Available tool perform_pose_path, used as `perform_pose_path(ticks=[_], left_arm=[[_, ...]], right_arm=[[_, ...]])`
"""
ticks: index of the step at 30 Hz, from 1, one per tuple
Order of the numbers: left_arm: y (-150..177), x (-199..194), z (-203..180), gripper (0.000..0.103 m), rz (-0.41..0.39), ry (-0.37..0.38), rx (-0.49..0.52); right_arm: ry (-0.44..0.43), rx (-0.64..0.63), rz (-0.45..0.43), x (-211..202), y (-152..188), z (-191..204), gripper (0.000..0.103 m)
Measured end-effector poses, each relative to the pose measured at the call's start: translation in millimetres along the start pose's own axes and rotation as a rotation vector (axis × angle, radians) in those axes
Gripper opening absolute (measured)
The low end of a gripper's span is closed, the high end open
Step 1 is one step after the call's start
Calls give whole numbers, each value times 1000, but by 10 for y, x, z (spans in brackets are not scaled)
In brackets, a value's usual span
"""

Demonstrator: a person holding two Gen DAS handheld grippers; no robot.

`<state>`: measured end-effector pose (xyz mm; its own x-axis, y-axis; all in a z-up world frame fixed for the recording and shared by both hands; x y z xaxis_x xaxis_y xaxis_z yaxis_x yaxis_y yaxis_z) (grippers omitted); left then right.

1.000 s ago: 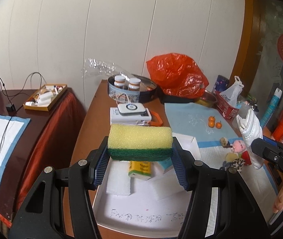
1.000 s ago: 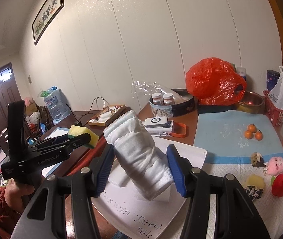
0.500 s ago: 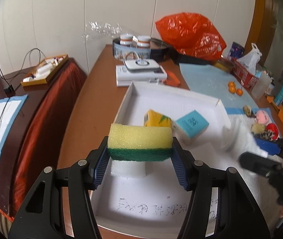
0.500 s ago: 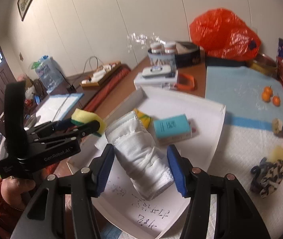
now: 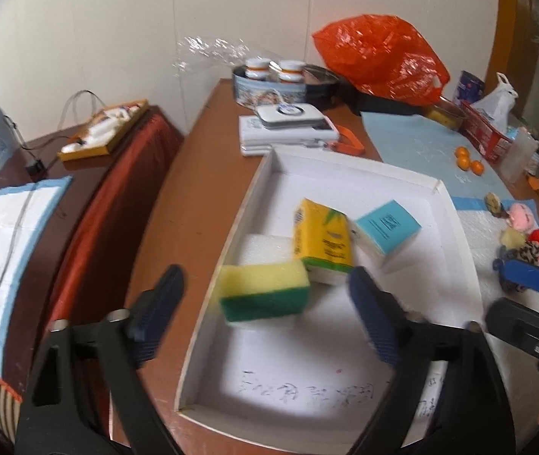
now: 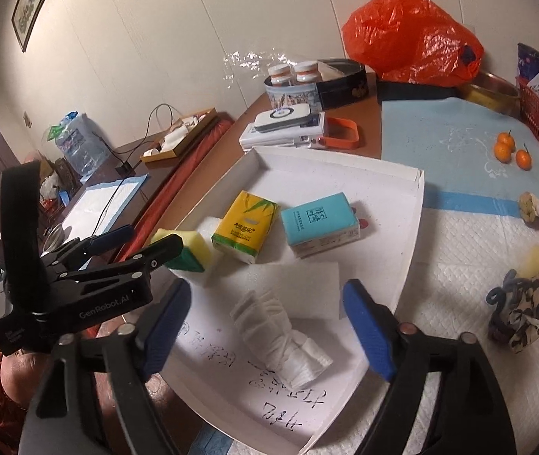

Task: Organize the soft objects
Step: 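Lower the sponge and white cloth into the box and open both grippers, then withdraw both grippers from the box and move them over the pad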

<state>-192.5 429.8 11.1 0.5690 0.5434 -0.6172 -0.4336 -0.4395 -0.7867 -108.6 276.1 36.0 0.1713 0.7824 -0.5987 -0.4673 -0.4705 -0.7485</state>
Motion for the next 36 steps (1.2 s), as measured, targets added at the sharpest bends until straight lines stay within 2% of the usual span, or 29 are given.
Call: perform_pose_path(ticks=[1,2,6,8,27,36], left_arm=[[-11,-26,18,103,-8,-5,-6],[-39,-67,36,103,-21,-9,-14],[-125,-253,82,103,-66,-16,-42],[-144,-308,88,103,-76,-20,-46],[-1,-730,-53,103,-95,-78,-53],[95,-794,-258,103,-80,-88,-58]], right_arm=[[10,-8,-17,-22,-23,3,95],[27,-27,-53,-77,-60,9,103],[51,-74,-142,-244,-181,53,103],[45,-78,-159,-292,-209,74,103],[-13,-110,-166,-506,-63,161,103],[-28,-94,-144,-574,22,8,103]])
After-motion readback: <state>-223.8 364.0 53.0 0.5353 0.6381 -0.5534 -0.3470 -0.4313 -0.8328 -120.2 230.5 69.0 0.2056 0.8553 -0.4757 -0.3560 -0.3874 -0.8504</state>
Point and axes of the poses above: each gripper's, at about its wrist camera, not at the fingertips, and x roughly the way its jaws point, z to its left, y to its underside, the point moved 10 cm from there along x, roughly the way its jaws point, and after that the axes turned 7 degrees about -z, right-handed, at the moved point
